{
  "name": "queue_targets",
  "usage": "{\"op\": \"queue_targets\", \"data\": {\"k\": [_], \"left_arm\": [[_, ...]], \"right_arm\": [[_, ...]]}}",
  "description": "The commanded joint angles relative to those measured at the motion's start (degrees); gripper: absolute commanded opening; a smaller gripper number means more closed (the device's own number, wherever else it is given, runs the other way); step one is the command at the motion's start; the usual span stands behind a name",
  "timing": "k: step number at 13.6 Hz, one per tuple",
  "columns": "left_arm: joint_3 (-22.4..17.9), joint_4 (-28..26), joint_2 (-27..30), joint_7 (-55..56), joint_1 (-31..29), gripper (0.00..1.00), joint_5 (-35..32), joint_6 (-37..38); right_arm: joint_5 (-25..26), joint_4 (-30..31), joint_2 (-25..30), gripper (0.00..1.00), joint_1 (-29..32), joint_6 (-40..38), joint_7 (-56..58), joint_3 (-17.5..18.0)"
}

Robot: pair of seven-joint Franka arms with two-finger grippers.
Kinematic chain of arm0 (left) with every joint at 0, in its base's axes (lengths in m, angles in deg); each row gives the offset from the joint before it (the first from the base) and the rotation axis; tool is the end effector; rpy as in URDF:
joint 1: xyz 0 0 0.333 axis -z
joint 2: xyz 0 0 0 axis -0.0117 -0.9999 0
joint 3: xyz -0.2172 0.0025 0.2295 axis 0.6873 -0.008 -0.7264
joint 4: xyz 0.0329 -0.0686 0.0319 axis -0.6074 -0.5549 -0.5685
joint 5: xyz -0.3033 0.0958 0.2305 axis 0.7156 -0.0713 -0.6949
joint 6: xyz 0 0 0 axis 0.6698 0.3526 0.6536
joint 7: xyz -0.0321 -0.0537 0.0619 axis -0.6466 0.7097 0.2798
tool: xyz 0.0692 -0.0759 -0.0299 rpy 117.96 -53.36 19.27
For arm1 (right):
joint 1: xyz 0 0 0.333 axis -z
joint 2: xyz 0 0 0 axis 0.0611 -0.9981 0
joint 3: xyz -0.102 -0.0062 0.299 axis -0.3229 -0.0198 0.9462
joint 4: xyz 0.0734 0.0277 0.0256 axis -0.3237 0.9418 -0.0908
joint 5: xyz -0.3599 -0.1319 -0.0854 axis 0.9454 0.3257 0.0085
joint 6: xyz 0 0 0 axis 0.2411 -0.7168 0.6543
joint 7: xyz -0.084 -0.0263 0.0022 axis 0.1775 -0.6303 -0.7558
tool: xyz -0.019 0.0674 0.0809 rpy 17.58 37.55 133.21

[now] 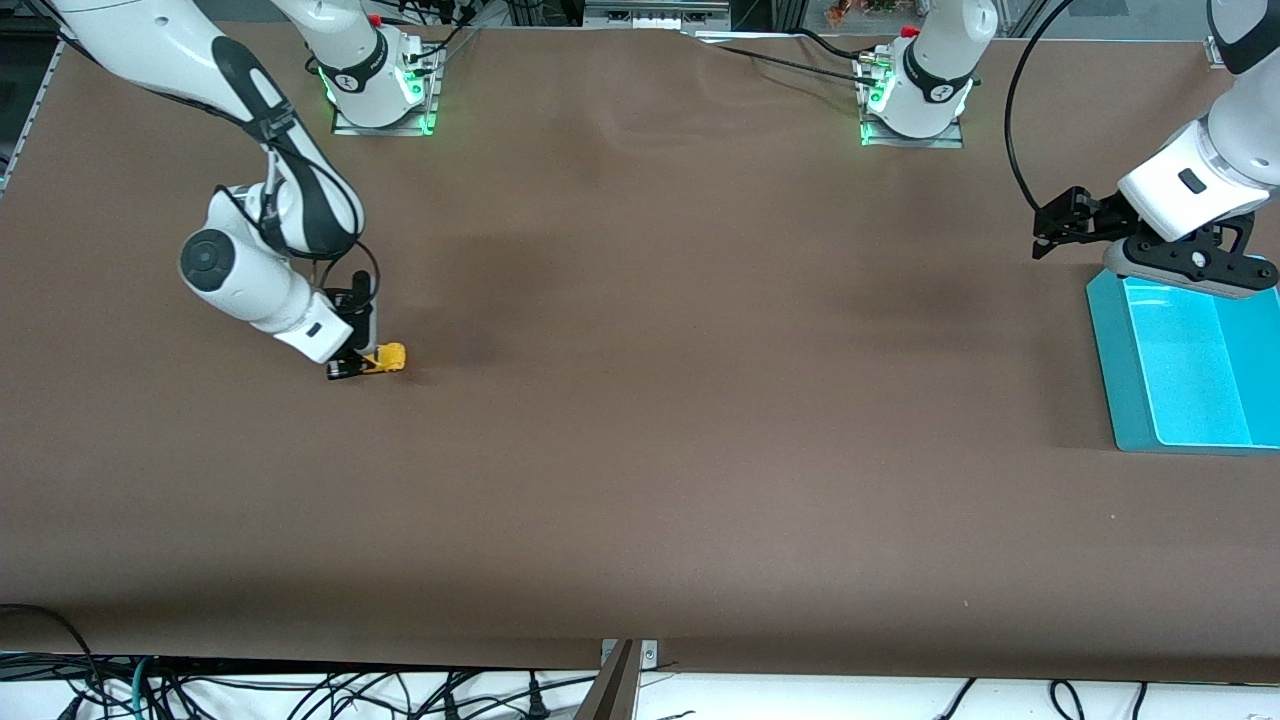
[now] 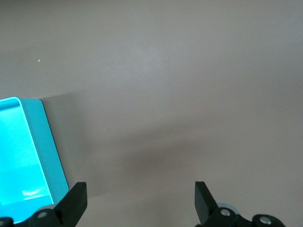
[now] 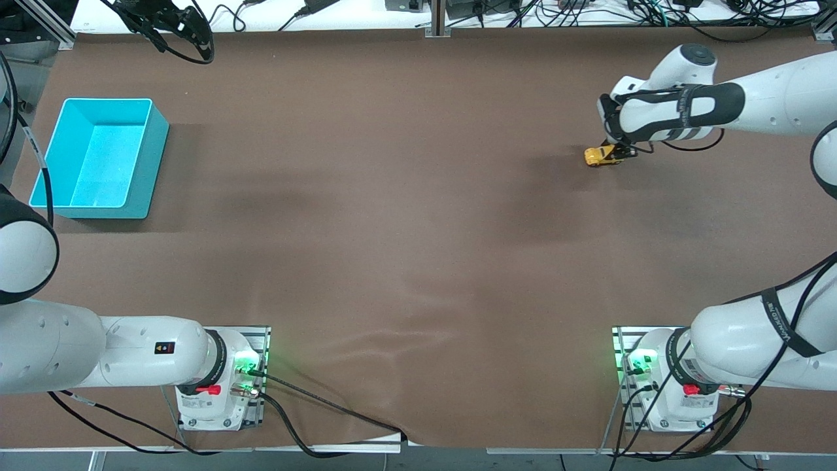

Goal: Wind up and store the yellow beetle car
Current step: 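Drag the car backward along the table with the right gripper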

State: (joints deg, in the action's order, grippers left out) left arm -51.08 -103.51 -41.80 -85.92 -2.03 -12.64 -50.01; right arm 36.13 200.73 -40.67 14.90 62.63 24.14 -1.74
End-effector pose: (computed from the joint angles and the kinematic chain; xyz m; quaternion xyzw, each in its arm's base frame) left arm 0.5472 -0.0336 0.5718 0.9933 -0.1135 -0.0222 0.0041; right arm 0.5449 0.0329 0.2030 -0.6594 -0.7504 -0.0358 0.0273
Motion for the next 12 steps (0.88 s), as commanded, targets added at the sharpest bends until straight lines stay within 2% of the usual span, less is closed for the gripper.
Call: {"op": "queue_targets", "data": {"k": [1, 6, 9, 10, 11, 12], "left_arm": [[0.28, 1.24, -0.48, -0.65, -0.22, 1.0, -0.9, 1.09], [0.28, 1.24, -0.48, -0.65, -0.22, 1.0, -0.9, 1.09], [0.28, 1.24, -0.48, -0.65, -0.31, 1.0, -0.9, 1.09], [0.28, 1.24, -0.48, -0.65, -0.31, 1.0, -0.9, 1.09], [0.28, 1.24, -0.48, -0.65, -0.31, 1.0, -0.9, 1.09], [0.28, 1.24, -0.48, -0.65, -0.31, 1.0, -0.81, 1.09]], "right_arm": [[-0.12, 0.35, -2.81, 0.05, 3.98, 2.47, 5.77, -0.66], [-0.12, 0.18, -3.6, 0.07, 13.2, 2.29, 15.09, -1.37], [-0.12, -0.08, -3.69, 0.08, 15.41, 1.68, 15.45, -1.37], [-0.12, -0.26, -3.61, 0.1, 15.41, 0.98, 15.19, -1.37], [-0.12, -0.52, -3.52, 0.19, 15.41, 0.71, 14.67, -1.28], [-0.12, -0.61, -3.52, 0.21, 15.41, 0.62, 14.58, -1.28]]}}
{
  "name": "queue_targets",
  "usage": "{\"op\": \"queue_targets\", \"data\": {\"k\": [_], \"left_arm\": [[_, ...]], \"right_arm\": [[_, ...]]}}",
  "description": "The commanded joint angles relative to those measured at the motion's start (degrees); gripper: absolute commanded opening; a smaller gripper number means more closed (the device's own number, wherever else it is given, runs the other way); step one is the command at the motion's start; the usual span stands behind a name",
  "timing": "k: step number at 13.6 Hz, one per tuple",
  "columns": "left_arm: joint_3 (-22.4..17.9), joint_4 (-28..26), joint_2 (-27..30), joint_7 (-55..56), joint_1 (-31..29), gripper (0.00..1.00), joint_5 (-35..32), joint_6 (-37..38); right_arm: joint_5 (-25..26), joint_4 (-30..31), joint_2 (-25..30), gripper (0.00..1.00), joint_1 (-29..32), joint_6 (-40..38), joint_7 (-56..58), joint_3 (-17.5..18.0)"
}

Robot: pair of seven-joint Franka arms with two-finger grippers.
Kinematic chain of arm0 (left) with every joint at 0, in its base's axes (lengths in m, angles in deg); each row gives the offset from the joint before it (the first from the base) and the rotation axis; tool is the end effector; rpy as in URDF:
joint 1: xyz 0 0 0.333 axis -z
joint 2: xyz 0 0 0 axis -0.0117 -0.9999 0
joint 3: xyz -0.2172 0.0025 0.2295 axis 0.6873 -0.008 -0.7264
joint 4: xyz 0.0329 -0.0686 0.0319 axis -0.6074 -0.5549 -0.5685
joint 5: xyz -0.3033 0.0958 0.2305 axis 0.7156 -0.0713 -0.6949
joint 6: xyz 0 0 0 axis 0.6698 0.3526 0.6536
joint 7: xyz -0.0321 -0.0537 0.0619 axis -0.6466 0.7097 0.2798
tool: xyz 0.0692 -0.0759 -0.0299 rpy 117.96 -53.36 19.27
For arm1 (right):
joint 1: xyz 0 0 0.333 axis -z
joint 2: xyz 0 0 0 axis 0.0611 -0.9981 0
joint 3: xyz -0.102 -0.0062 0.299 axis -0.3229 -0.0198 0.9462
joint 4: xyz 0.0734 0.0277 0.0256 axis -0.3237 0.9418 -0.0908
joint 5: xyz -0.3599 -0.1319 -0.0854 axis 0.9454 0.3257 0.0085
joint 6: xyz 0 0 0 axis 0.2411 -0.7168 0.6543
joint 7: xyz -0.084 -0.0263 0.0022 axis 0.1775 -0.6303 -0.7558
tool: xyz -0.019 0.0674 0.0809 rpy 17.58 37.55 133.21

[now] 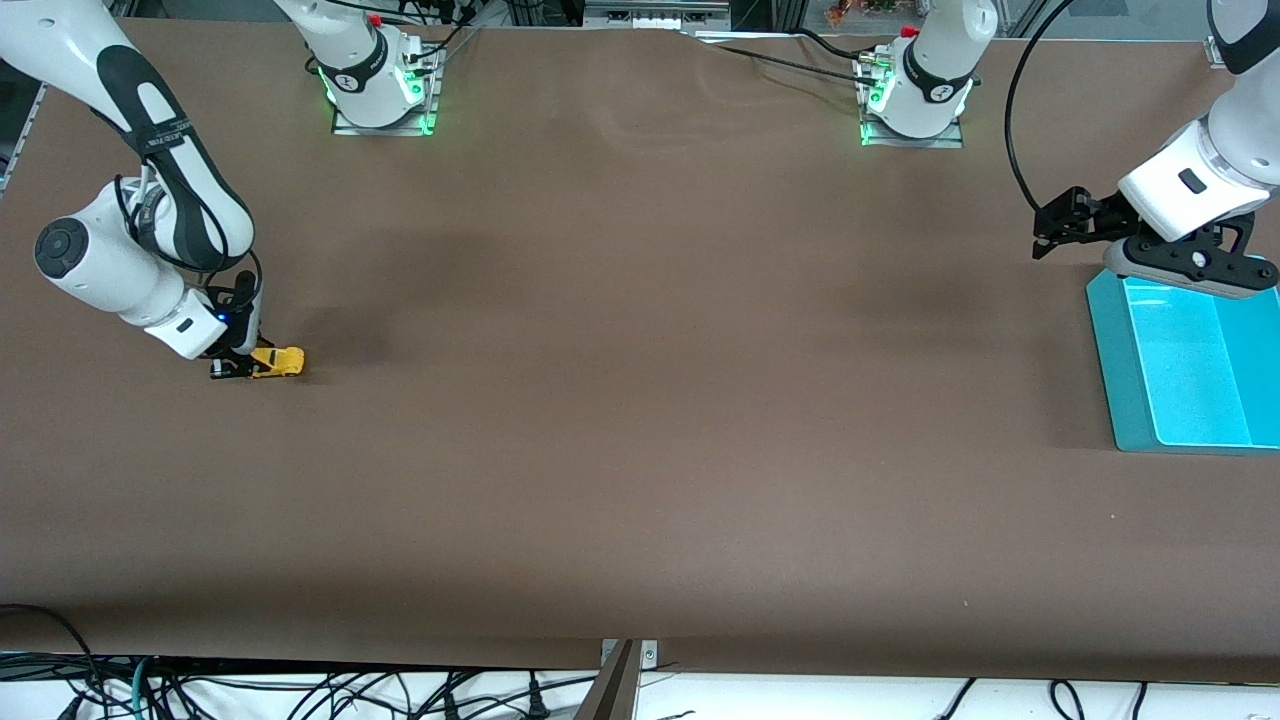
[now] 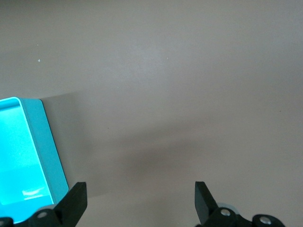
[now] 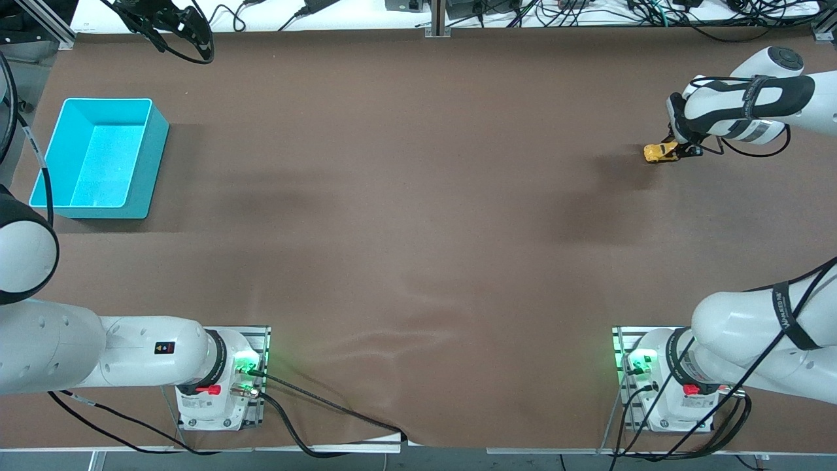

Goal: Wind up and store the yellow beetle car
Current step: 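Drag the car backward along the table with the right gripper, then open the right gripper, letting the car roll toward the cyan tray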

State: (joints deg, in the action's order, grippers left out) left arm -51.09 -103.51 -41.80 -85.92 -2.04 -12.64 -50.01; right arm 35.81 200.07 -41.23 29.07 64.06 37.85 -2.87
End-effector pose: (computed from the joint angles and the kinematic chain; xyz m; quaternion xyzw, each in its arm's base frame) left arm 0.5472 -0.0334 0.5718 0.9933 -0.1133 -0.0222 0.0041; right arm 0.5397 -0.1138 0.2031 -0.6717 -0.7393 -0.0466 0.0060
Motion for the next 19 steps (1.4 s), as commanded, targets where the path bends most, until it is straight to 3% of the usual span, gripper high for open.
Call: {"op": "queue_targets", "data": {"k": [1, 2, 4, 5, 8, 12, 19], "left_arm": [[0.29, 1.24, -0.48, -0.65, -0.3, 1.0, -0.9, 1.09], [0.29, 1.24, -0.48, -0.65, -0.3, 1.0, -0.9, 1.09], [0.29, 1.24, -0.48, -0.65, -0.3, 1.0, -0.9, 1.09], [0.29, 1.33, -0.48, -0.65, -0.3, 1.0, -0.9, 1.09], [0.29, 1.24, -0.48, -0.65, -0.3, 1.0, -0.9, 1.09], [0.29, 1.24, -0.48, -0.74, -0.39, 1.0, -0.9, 1.09], [0.29, 1.33, -0.56, -0.74, -0.39, 1.0, -0.9, 1.09]], "right_arm": [[0.03, -0.12, -2.95, 0.24, 1.24, -0.98, 0.78, -0.07], [-0.14, -0.65, -3.04, 0.35, 1.24, -1.68, 0.52, 0.02], [-0.14, -2.4, -3.04, 0.66, 1.15, -4.48, -0.18, 1.07], [-0.23, -3.89, -3.04, 1.0, 1.15, -6.24, -0.45, 1.94], [-0.06, -8.81, -2.08, 1.0, 1.06, -13.26, -6.23, 5.19], [0.3, -14.61, 3.53, 1.0, 0.98, -26.09, -9.67, 8.01], [-0.14, -19.18, 20.76, 1.0, 0.02, -39.37, -26.96, 8.02]]}}
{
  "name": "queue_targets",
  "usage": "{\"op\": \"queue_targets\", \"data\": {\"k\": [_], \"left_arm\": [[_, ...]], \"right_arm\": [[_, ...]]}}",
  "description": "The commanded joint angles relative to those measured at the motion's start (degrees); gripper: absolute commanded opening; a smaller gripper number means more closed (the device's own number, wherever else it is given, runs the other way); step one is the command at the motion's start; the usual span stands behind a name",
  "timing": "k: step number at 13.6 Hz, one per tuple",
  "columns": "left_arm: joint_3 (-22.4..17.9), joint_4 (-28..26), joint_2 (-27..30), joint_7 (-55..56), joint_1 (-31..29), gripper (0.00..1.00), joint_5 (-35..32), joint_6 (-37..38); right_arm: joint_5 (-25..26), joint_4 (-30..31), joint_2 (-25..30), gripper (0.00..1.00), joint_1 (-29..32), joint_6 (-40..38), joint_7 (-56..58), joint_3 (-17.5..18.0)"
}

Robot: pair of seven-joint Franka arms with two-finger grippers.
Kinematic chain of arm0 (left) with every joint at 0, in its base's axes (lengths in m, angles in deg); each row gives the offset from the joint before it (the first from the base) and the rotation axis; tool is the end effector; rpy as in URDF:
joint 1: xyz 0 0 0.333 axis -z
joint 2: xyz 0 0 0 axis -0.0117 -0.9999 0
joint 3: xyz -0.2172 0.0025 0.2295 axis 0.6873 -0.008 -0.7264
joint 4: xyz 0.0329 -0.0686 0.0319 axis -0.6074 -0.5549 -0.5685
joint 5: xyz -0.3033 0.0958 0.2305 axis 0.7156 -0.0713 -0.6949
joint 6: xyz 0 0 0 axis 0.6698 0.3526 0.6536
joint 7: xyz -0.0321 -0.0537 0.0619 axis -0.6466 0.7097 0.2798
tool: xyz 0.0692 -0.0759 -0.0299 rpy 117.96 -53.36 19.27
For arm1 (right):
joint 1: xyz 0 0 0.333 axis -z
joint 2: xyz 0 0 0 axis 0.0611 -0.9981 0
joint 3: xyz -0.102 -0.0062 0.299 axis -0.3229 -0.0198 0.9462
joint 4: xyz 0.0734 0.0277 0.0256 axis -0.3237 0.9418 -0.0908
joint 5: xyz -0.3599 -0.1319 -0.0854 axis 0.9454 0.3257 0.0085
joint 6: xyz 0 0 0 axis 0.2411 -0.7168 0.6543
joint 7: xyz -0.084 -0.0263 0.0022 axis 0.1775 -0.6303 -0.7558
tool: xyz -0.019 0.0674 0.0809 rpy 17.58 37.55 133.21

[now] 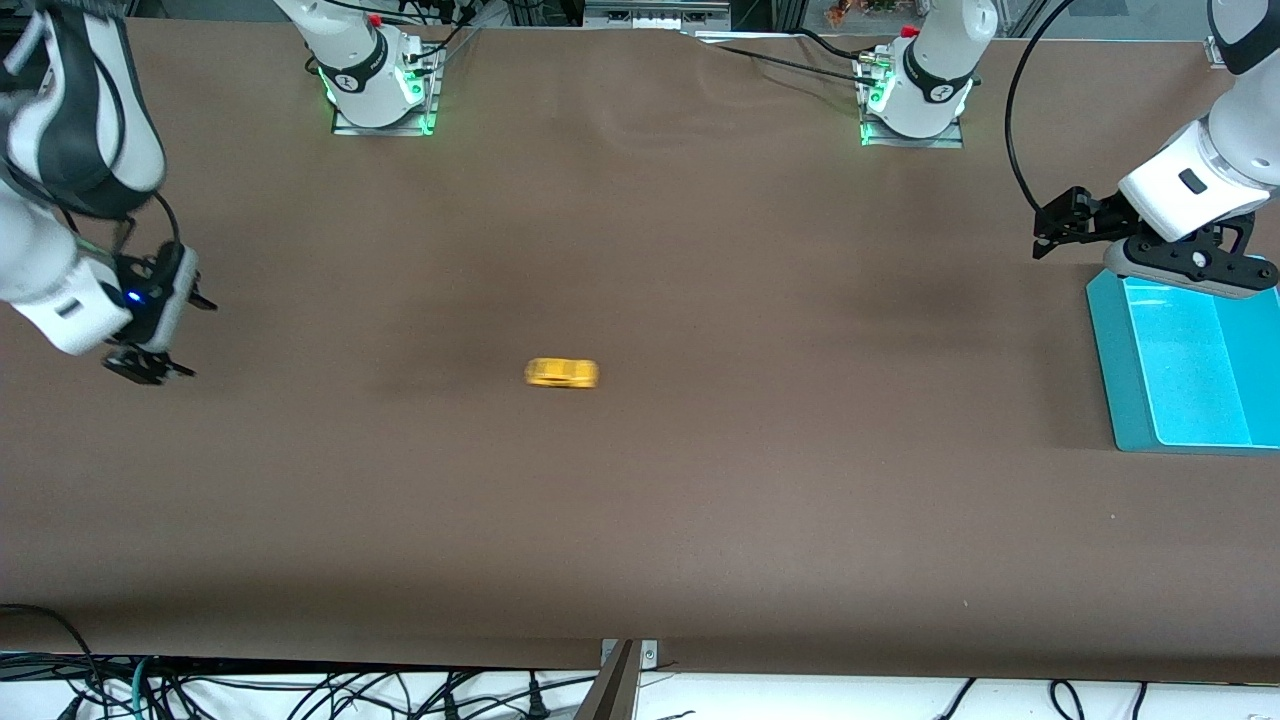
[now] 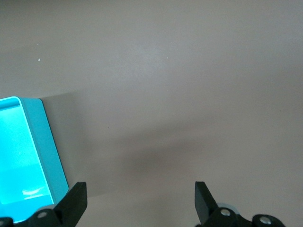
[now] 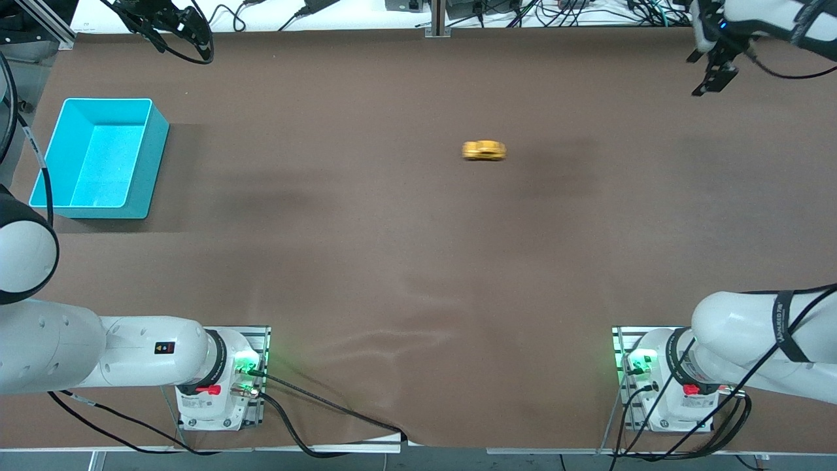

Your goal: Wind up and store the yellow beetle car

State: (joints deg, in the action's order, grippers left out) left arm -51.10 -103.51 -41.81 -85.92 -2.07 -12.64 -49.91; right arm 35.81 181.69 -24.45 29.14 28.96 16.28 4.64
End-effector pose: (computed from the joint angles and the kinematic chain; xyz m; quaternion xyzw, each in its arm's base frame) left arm 0.5471 -0.0330 0.5716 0.9933 -0.1129 -0.0232 0.0041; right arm 0.5835 -0.0532 0.4513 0.7532 0.6574 0.0230 0.0005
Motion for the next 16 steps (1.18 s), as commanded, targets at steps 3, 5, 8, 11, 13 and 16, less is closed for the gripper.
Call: {"op": "queue_targets", "data": {"k": [3, 5, 8, 11, 13, 16], "left_arm": [[0.3, 1.24, -0.55, -0.74, -0.27, 1.0, -0.81, 1.0], [0.3, 1.33, -0.55, -0.65, -0.36, 1.0, -0.81, 1.0], [0.3, 1.33, -0.46, -0.65, -0.36, 1.0, -0.9, 1.0], [0.3, 1.24, -0.55, -0.65, -0.36, 1.0, -0.9, 1.0], [0.3, 1.24, -0.81, -0.56, -0.53, 1.0, -0.81, 1.17], [0.3, 1.24, -1.69, -0.73, -0.53, 1.0, -0.81, 1.79]], "right_arm": [[-0.06, -6.08, 6.45, 1.0, -2.42, -14.19, -22.24, 0.07], [0.2, -6.62, 7.77, 1.0, -3.22, -15.89, -32.44, -0.11], [-0.5, -6.62, 9.09, 1.0, -6.11, -17.99, -47.29, -3.17], [-1.38, -6.71, 10.15, 1.0, -8.23, -19.5, -64.0, -4.59], [-1.38, -6.71, 10.33, 1.0, -8.93, -20.02, -70.17, -4.77], [-1.47, -6.8, 10.85, 1.0, -9.99, -21.17, -75.11, -5.12]]}}
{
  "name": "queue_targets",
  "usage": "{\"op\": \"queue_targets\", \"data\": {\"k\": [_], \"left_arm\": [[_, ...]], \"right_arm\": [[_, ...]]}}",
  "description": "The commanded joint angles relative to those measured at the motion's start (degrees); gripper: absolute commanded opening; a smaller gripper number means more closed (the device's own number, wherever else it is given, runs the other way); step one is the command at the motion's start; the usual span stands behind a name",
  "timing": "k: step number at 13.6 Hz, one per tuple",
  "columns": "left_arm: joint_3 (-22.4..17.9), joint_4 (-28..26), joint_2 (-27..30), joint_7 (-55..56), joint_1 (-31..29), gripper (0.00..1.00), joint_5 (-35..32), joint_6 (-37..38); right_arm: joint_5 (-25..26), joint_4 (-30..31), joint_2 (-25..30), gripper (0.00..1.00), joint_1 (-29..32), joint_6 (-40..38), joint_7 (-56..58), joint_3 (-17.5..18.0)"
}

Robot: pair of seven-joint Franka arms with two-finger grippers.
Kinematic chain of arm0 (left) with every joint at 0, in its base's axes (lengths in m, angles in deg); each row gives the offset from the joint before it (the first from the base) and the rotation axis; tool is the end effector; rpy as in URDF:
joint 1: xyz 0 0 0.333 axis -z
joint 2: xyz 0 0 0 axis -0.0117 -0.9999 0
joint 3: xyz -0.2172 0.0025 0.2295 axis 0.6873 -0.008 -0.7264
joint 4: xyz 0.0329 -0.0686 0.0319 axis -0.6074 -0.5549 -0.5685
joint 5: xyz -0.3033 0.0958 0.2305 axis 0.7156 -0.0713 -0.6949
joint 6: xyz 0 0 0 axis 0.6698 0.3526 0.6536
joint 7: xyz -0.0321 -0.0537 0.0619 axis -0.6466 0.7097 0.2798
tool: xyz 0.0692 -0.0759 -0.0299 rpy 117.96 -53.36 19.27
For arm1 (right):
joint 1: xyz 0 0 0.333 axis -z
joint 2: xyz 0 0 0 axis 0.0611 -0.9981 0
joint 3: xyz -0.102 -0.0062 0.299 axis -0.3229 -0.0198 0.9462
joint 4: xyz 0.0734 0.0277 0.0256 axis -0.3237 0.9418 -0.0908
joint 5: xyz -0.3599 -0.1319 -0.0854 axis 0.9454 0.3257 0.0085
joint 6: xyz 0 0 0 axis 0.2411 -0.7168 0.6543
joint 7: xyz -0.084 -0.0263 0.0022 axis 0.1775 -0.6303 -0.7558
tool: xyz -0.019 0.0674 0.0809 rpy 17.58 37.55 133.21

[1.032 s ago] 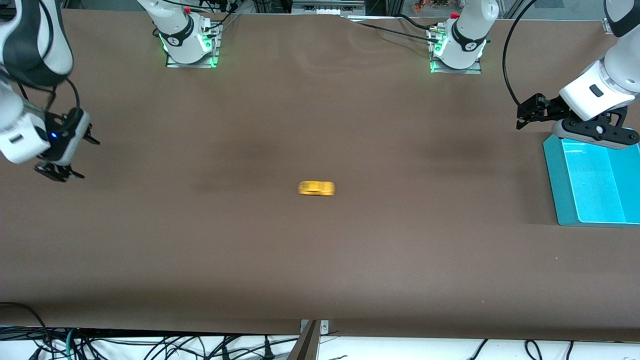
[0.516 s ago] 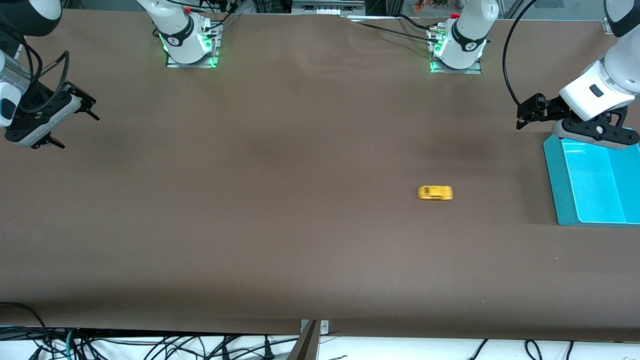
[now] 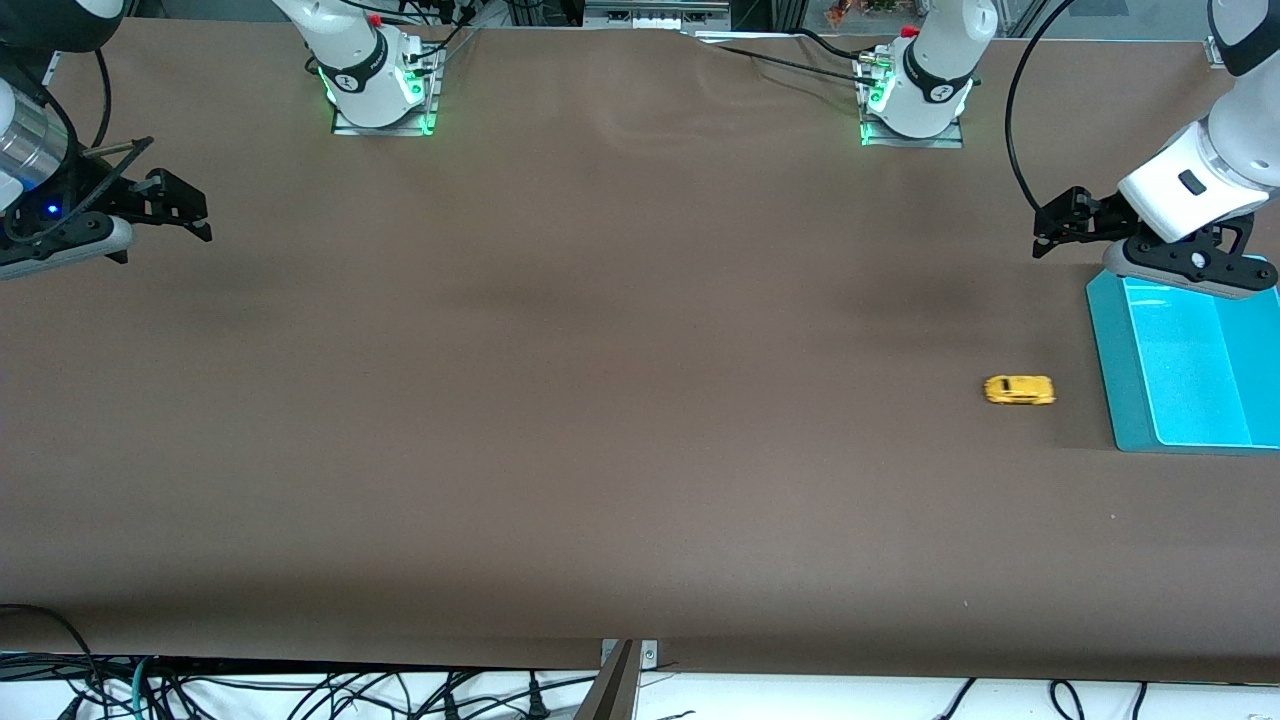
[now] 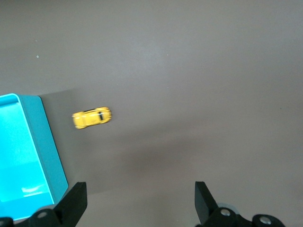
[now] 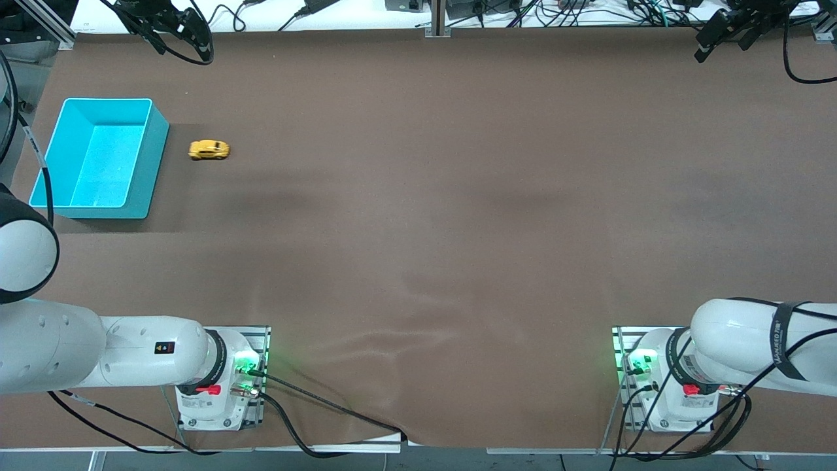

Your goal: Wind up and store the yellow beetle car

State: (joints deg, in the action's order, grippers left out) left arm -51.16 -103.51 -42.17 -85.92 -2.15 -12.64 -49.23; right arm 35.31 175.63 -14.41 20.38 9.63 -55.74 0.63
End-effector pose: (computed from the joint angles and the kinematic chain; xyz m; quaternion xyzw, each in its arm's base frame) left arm 0.5473 -0.0315 0.5672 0.9932 -0.1117 -0.0322 0.0050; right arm 0.5353 0.0059 0.5654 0.9914 0.1296 -0.0177 0.0061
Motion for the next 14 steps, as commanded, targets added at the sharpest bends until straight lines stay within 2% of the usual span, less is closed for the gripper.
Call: {"op": "queue_targets", "data": {"k": [1, 2, 4, 7, 11, 14], "left_arm": [[0.27, 1.24, -1.51, -0.82, -0.46, 1.0, -0.63, 1.11], [0.1, 1.24, -1.86, -0.82, -0.54, 1.0, -0.46, 0.93], [0.1, 1.07, -2.56, -0.91, -1.68, 1.0, -0.46, 0.93], [0.01, 0.89, -4.49, -1.43, -2.48, 1.0, -0.63, 1.02], [-0.43, 0.01, -6.07, -18.97, -4.06, 1.0, -1.16, 1.98], [-2.36, -0.51, -8.27, -29.09, -4.5, 1.0, -1.33, 3.04]], "right_arm": [[-1.05, -0.74, 0.89, 1.0, -1.32, -1.92, -3.1, -1.11], [-1.14, -0.74, 0.89, 1.0, -1.41, -2.01, -3.27, -1.11], [-5.33, -0.74, 1.16, 1.0, -1.49, -2.97, -4.06, -1.72], [-5.62, -0.65, 1.16, 1.0, -1.49, -3.24, -5.65, -1.9], [-5.18, -1.18, 0.46, 1.0, -1.58, -3.16, -5.38, -1.81], [-3.08, -1.53, 0.37, 1.0, -1.49, -3.07, -5.38, -1.81]]}}
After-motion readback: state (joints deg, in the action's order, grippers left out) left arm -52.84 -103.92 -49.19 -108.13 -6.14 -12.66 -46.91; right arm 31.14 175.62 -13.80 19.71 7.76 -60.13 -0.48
